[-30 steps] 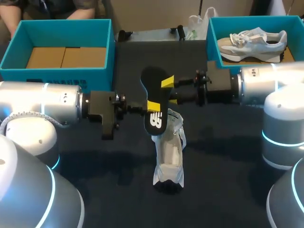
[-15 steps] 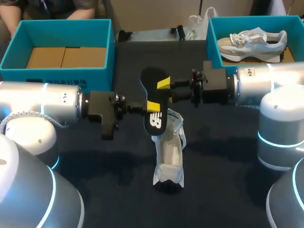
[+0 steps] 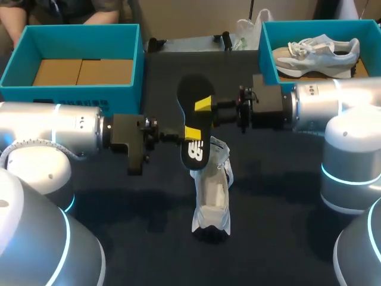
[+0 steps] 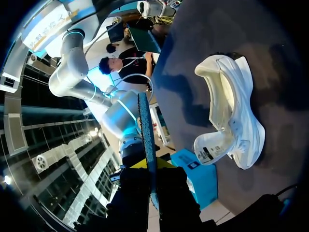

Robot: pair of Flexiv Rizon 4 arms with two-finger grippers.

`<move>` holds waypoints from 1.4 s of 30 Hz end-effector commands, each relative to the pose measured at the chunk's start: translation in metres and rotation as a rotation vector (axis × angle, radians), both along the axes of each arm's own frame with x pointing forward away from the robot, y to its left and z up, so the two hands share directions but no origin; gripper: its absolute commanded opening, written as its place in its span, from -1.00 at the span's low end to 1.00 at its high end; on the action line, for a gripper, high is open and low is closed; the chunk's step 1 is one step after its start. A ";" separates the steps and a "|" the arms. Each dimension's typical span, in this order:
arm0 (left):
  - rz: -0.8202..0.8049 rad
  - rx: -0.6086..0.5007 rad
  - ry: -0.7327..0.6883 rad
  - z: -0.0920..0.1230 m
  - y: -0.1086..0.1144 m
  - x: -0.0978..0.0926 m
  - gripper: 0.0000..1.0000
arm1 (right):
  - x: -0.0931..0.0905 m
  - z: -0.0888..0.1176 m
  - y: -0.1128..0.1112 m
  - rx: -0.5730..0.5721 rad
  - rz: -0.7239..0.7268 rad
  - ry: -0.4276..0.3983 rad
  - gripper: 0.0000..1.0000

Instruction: Take the shoe out of the shoebox, open the shoe tongue, remove and reinsert the insole, then place the shoe into the shoebox

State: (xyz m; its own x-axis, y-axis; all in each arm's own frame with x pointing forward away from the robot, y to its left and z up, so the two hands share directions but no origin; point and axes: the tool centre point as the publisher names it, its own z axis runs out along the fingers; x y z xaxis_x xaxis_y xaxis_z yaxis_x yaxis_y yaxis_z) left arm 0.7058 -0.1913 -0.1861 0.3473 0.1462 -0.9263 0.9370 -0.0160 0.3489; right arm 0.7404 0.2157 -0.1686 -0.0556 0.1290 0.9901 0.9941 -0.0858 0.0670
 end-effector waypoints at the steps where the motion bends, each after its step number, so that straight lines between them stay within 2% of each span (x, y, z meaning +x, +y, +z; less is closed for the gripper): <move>1: 0.003 -0.003 -0.003 -0.001 -0.001 -0.001 -1.00 | -0.002 -0.002 0.002 -0.002 -0.006 0.004 -0.41; 6: 0.003 -0.003 -0.003 -0.001 -0.001 -0.001 -1.00 | -0.003 -0.002 0.004 0.015 -0.032 0.006 -0.50; 10: 0.003 -0.003 -0.003 -0.001 -0.001 -0.001 -1.00 | -0.003 -0.002 0.005 0.019 -0.048 0.011 -0.64; 14: 0.003 -0.003 -0.003 -0.001 -0.001 -0.001 -1.00 | -0.003 -0.001 0.006 0.020 -0.062 0.015 -0.63; 17: 0.003 -0.003 -0.003 -0.001 -0.001 -0.001 -1.00 | -0.003 -0.001 0.007 0.022 -0.071 0.013 -0.52; 20: 0.003 -0.003 -0.003 -0.001 -0.001 -0.001 -1.00 | -0.003 -0.001 0.007 0.023 -0.073 0.013 -0.54; 21: 0.003 -0.003 -0.003 -0.001 -0.001 -0.001 -1.00 | -0.003 -0.001 0.007 0.024 -0.073 0.013 -0.58; 22: 0.003 -0.003 -0.003 -0.001 -0.001 -0.001 -1.00 | -0.002 -0.001 0.008 0.024 -0.072 0.012 -0.88; 23: 0.003 -0.003 -0.003 -0.001 -0.001 -0.001 -1.00 | -0.002 -0.001 0.008 0.025 -0.071 0.012 -1.00; 29: 0.003 -0.003 -0.003 -0.001 -0.001 -0.001 -1.00 | -0.002 -0.002 0.009 0.029 -0.062 0.009 -1.00; 30: 0.003 -0.003 -0.003 -0.001 -0.001 -0.001 -0.56 | -0.002 -0.002 0.009 0.029 -0.061 0.009 -1.00; 31: -0.001 0.000 0.002 -0.001 0.001 -0.001 0.56 | -0.002 -0.003 0.009 0.030 -0.060 0.008 -1.00; 32: -0.006 -0.005 0.014 -0.001 0.003 -0.002 1.00 | -0.002 -0.003 0.009 0.031 -0.059 0.008 -1.00; 37: 0.002 -0.009 0.070 0.003 0.018 -0.002 1.00 | -0.003 -0.006 0.007 0.032 -0.047 0.000 -1.00; 42: -0.002 0.002 0.154 0.005 0.044 0.001 1.00 | -0.004 -0.011 0.006 0.026 -0.016 -0.031 -1.00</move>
State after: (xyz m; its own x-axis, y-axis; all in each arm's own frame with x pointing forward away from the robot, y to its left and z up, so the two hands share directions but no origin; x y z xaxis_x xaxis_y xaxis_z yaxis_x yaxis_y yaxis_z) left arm 0.7095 -0.1709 -0.1891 0.2120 0.1417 -0.9669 0.9769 -0.0024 0.2138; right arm 0.7345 0.2226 -0.1775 -0.0854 0.1017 0.9911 0.9888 -0.1139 0.0969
